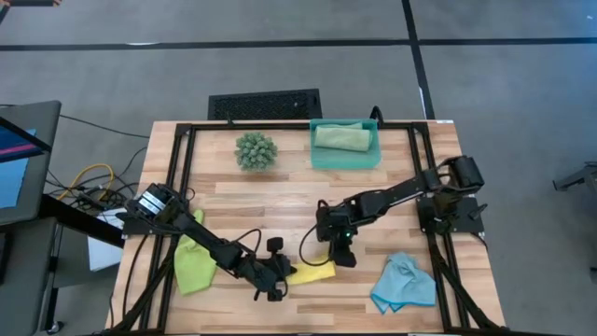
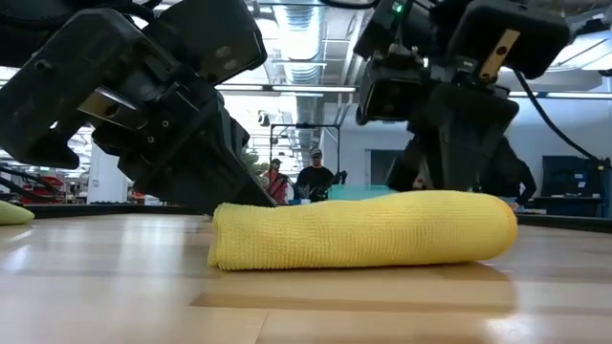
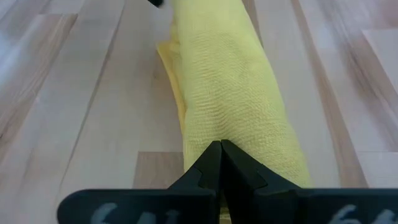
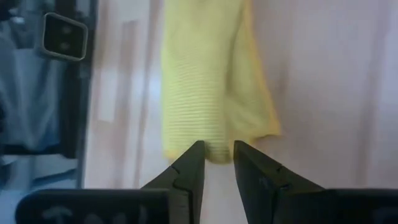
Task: Roll microfiber towels into tight, uniform cylinder then place into a basket
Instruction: Roll the yellow microfiber cloth
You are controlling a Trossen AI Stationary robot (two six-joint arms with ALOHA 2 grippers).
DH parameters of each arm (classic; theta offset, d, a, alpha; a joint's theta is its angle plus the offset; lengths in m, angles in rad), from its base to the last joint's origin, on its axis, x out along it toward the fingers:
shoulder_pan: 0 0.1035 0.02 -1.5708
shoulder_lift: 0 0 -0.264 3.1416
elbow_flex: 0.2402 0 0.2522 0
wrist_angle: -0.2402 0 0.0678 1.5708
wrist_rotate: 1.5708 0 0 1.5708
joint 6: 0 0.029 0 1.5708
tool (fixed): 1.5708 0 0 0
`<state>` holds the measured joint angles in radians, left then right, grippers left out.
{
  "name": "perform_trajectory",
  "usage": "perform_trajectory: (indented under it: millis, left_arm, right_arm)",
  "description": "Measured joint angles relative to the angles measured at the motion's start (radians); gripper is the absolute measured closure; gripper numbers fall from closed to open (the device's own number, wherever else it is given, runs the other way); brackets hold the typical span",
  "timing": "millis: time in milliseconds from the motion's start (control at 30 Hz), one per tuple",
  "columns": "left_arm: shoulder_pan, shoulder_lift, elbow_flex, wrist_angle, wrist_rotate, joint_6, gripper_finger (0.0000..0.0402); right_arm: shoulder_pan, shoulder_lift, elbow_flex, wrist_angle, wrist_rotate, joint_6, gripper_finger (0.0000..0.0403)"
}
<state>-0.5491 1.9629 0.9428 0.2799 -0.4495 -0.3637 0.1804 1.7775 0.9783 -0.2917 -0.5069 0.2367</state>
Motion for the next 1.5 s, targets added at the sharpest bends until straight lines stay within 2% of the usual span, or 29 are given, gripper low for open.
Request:
perform_trajectory:
  millis: [133,233,367,467,533,767,900,1000,1200,1367,1500]
  left_arm:
    - [0.0,0.0,0.0,-0.001,0.0,0.0,0.0401]
    - [0.0,0.0,0.0,0.0,0.0,0.0,0.0401]
    - [0.0,0.0,0.0,0.006,0.0,0.003,0.0401]
    - [0.0,0.0,0.0,0.016,0.0,0.004,0.0401]
    - [0.0,0.0,0.0,0.019,0.0,0.004,0.0401]
    - [0.0,0.0,0.0,0.029,0.0,0.008,0.0401]
    - [-0.001,-0.004,0.017,0.025,-0.011,0.02,0.0401]
    - [-0.004,-0.004,0.048,0.025,-0.006,0.054,0.0401]
    - [-0.007,-0.004,0.065,-0.008,0.046,0.076,0.0401]
    - [-0.007,0.003,0.065,-0.104,0.033,0.026,0.0401]
    - [-0.011,0.002,0.065,-0.099,-0.005,0.032,0.0401]
  right_arm:
    - [0.014,-0.07,-0.025,-0.042,0.113,0.0,0.0295]
    - [0.034,-0.128,-0.076,-0.008,0.146,0.0,0.0295]
    - [0.075,-0.186,-0.149,0.224,0.153,-0.001,0.0295]
    - [0.111,-0.184,-0.185,0.416,0.181,0.005,0.0295]
    - [0.128,-0.156,-0.184,0.472,0.192,0.029,0.0295]
    - [0.125,-0.038,-0.187,0.442,0.217,0.096,0.0295]
    - [0.1,0.011,-0.187,0.417,0.156,0.114,0.0295]
    - [0.085,0.012,-0.187,0.396,0.121,0.13,0.0295]
    - [0.095,-0.034,-0.187,0.362,0.119,0.13,0.0295]
    - [0.126,-0.07,-0.187,0.314,0.139,0.13,0.0295]
    - [0.139,-0.072,-0.187,0.31,0.143,0.13,0.0295]
